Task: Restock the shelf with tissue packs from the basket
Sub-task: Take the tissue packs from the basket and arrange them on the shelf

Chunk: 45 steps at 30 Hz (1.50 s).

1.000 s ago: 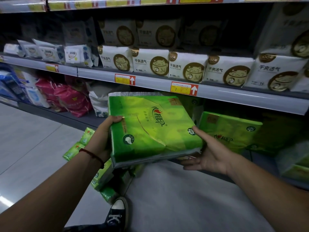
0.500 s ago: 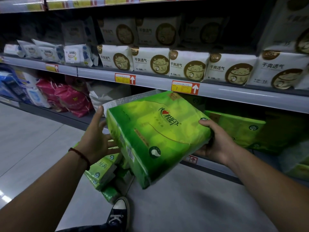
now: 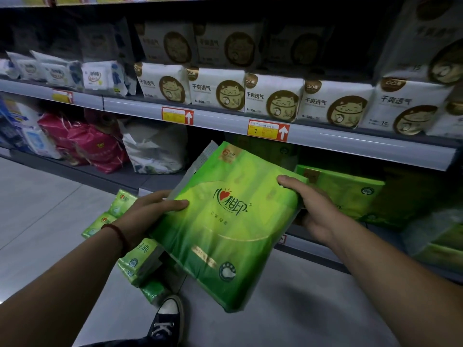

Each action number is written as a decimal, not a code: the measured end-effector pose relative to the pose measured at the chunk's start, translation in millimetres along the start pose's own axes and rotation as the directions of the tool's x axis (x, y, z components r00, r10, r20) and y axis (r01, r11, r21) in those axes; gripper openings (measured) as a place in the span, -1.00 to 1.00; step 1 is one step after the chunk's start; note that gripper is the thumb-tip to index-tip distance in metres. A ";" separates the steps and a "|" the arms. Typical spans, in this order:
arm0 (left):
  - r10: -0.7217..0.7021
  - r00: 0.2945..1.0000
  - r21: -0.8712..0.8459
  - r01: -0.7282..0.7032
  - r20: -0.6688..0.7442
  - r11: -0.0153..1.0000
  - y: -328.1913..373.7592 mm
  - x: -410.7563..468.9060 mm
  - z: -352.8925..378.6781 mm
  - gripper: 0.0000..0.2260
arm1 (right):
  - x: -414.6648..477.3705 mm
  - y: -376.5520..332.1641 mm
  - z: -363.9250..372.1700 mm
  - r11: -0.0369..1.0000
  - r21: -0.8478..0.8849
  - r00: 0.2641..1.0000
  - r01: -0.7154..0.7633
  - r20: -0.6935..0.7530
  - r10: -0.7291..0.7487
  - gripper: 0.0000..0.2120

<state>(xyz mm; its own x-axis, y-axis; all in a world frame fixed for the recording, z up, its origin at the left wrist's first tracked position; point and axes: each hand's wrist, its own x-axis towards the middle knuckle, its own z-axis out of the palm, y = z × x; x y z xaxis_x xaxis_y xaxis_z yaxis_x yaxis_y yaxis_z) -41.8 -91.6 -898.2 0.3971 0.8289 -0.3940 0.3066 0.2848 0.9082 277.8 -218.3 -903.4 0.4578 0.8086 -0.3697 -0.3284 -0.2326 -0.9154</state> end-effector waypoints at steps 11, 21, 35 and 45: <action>-0.036 0.997 0.040 0.039 -0.070 0.998 11.1 24.1 42.2 -0.63 | 1.7 -3.4 28.5 0.996 -0.011 0.990 0.091 0.106 -0.089 -0.50; -0.064 0.977 -0.173 0.029 -0.204 0.985 33.7 73.4 60.2 -0.38 | 43.4 -8.8 40.3 0.939 -0.244 0.970 0.243 0.084 -0.229 -0.40; -0.050 0.968 -0.288 -0.023 -0.245 0.957 32.4 134.3 91.3 -0.77 | 96.2 2.2 11.4 0.888 -0.401 0.974 0.226 0.074 -0.214 0.10; -0.157 0.974 -0.433 0.072 -0.163 0.899 18.3 160.5 116.4 -0.68 | 111.9 21.4 17.5 0.982 -0.164 0.992 0.089 -0.068 -0.102 0.01</action>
<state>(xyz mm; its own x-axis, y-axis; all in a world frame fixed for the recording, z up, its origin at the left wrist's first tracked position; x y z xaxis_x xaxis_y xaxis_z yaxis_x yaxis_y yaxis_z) 128.2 -9.4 -961.2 0.1975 0.8413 -0.5032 -0.0704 0.5242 0.8487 307.5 -123.3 -961.5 0.5439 0.7894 -0.2847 -0.1465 -0.2447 -0.9585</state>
